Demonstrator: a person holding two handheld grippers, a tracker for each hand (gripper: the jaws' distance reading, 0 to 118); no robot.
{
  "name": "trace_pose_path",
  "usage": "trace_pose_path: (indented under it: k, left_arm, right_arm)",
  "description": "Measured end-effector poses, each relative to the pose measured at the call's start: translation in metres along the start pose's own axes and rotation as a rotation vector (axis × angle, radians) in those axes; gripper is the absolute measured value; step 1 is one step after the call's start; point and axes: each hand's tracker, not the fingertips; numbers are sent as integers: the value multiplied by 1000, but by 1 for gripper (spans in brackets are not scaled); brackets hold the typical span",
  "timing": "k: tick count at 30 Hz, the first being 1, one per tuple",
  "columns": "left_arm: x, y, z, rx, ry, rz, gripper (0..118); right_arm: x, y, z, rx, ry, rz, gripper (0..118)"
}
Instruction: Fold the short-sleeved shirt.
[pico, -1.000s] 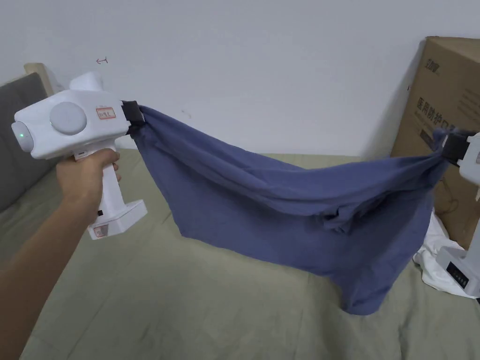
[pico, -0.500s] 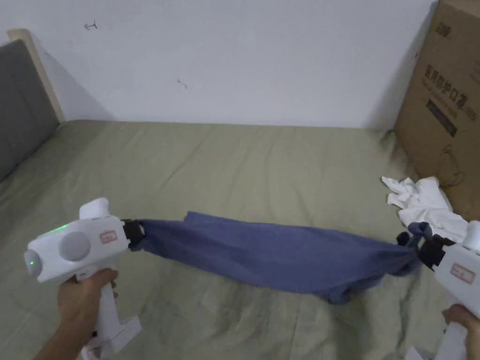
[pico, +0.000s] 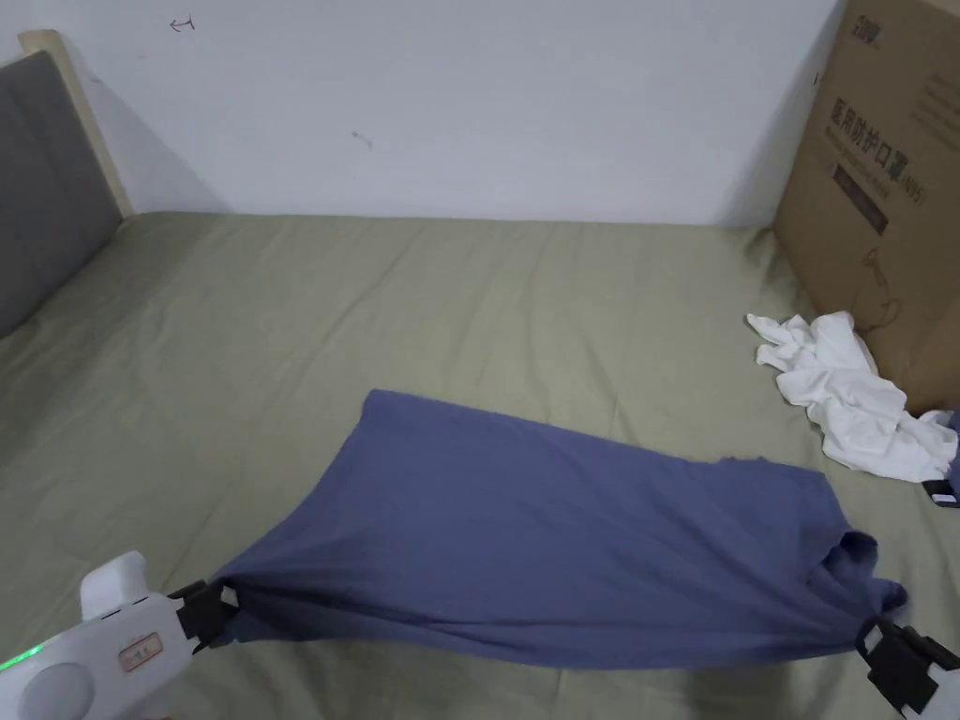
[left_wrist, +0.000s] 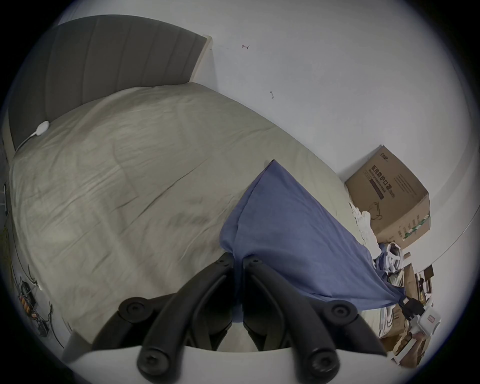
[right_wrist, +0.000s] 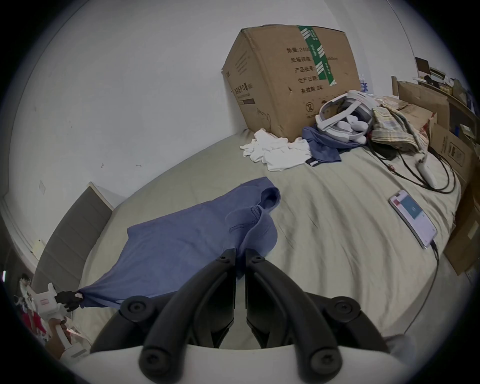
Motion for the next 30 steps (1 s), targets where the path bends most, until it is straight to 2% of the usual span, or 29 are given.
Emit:
trace_pose_path:
  k: [9, 14, 16, 20, 21, 22, 23, 24, 25, 26, 28, 30]
  left_arm:
    - [-18, -48, 44, -71, 107, -155, 9]
    - [-18, -67, 20, -178, 230, -219, 9]
    - [-20, -73, 7, -238, 261, -215, 9]
    - [-25, -80, -7, -303, 271, -161, 9]
    - [-23, -80, -6, -294, 273, -162, 15]
    - [-19, -79, -3, -281, 277, -160, 31]
    - [-15, -77, 1, -274, 275, -160, 58]
    - [-11, -75, 4, -271, 270, -157, 94]
    - [-6, -72, 6, -271, 267, -153, 102]
    - [1, -69, 13, -240, 229, -147, 102]
    - [11, -60, 23, -160, 158, -139, 106]
    - [28, -49, 35, -102, 106, -135, 118]
  right_arm:
    - [16, -53, 34, -106, -57, 75, 8]
    - [20, -70, 8, -242, -166, 141, 8]
    - [22, -76, -4, -305, -190, 154, 8]
    - [26, -81, -18, -369, -203, 129, 9]
    - [26, -80, -18, -378, -205, 123, 13]
    - [25, -77, -17, -382, -206, 115, 19]
    - [23, -75, -15, -377, -203, 110, 33]
    - [22, -72, -10, -361, -195, 110, 70]
    - [19, -68, -7, -342, -185, 113, 101]
    - [14, -62, -5, -327, -184, 119, 115]
    - [5, -48, 6, -232, -159, 143, 117]
    - [-8, -29, 16, -160, -136, 176, 117]
